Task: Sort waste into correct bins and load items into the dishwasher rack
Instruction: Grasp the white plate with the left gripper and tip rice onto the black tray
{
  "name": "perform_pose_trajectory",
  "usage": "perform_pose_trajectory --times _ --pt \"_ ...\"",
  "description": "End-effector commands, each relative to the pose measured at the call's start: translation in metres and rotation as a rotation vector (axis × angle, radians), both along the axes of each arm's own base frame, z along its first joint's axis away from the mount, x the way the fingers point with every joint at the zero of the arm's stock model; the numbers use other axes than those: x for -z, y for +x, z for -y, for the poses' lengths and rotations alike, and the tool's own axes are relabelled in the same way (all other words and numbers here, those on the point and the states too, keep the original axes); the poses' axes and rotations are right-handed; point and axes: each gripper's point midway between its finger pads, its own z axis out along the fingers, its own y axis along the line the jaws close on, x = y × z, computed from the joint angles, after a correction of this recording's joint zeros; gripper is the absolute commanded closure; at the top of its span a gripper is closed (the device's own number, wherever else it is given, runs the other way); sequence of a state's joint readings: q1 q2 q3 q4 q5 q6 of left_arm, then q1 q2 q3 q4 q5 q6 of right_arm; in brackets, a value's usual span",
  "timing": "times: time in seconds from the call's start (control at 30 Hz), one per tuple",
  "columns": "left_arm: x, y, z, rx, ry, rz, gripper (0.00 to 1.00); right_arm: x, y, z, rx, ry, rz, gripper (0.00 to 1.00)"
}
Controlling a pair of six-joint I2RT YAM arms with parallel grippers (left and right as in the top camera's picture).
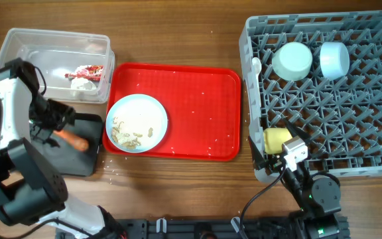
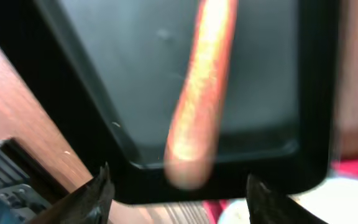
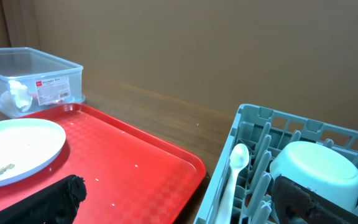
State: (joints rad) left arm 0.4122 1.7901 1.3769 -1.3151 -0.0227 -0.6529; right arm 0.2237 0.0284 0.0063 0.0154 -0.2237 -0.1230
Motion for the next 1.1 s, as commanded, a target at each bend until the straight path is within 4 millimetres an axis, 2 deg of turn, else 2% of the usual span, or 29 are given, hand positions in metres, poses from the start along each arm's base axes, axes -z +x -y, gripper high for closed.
perform_pose_trajectory --times 0.0,0.03,0.07,0.13,0.23,0.27,0.33,0.43,0.53,0.67,0.7,0.77,0.9,0.93,0.97,1.07 --pt "-0.049 0.047 0.055 0.255 -0.072 0.265 0.28 -0.002 0.0 0.002 0.008 0.018 0.001 0.0" --pt "-0.056 0.052 0.066 0.315 -0.027 0.285 0.18 -0.002 0.0 0.002 0.008 0.018 0.001 0.0" --pt "-0.06 0.057 0.078 0.374 0.013 0.3 0.14 -0.002 0.0 0.002 0.008 0.018 0.001 0.0" --pt "-0.063 0.072 0.115 0.515 0.026 0.353 0.14 -0.002 0.0 0.002 0.008 0.018 0.001 0.0" --pt "-0.054 0.086 0.179 0.795 0.011 0.393 0.23 -0.002 0.0 0.002 0.008 0.018 0.001 0.0" --pt "-0.045 0.085 0.202 0.883 0.023 0.373 0.31 -0.002 0.0 0.002 0.008 0.018 0.001 0.0" --pt "-0.027 0.079 0.225 0.994 0.083 0.305 0.44 -0.002 0.0 0.002 0.008 0.018 0.001 0.0" --pt "0.004 0.071 0.251 1.111 0.16 0.207 0.45 -0.002 0.0 0.002 0.008 0.018 0.001 0.0" --pt "0.031 0.066 0.264 1.15 0.156 0.144 0.48 -0.002 0.0 0.002 0.008 0.018 0.001 0.0" --pt "0.063 0.069 0.277 1.151 0.133 0.123 0.54 -0.002 0.0 0.002 0.008 0.018 0.001 0.0" --pt "0.07 0.069 0.279 1.152 0.124 0.113 0.6 -0.002 0.0 0.002 0.008 0.018 0.001 0.0" --pt "0.077 0.067 0.278 1.154 0.123 0.093 0.67 -0.002 0.0 0.002 0.008 0.018 0.001 0.0" --pt "0.087 0.069 0.274 1.159 0.153 0.07 0.71 -0.002 0.0 0.002 0.008 0.018 0.001 0.0" --pt "0.09 0.068 0.273 1.159 0.153 0.064 0.8 -0.002 0.0 0.002 0.008 0.018 0.001 0.0" --pt "0.091 0.068 0.273 1.16 0.152 0.061 0.94 -0.002 0.0 0.002 0.008 0.018 0.001 0.0" --pt "0.082 0.066 0.267 1.142 0.181 0.046 0.96 -0.002 0.0 0.002 0.008 0.018 0.001 0.0"
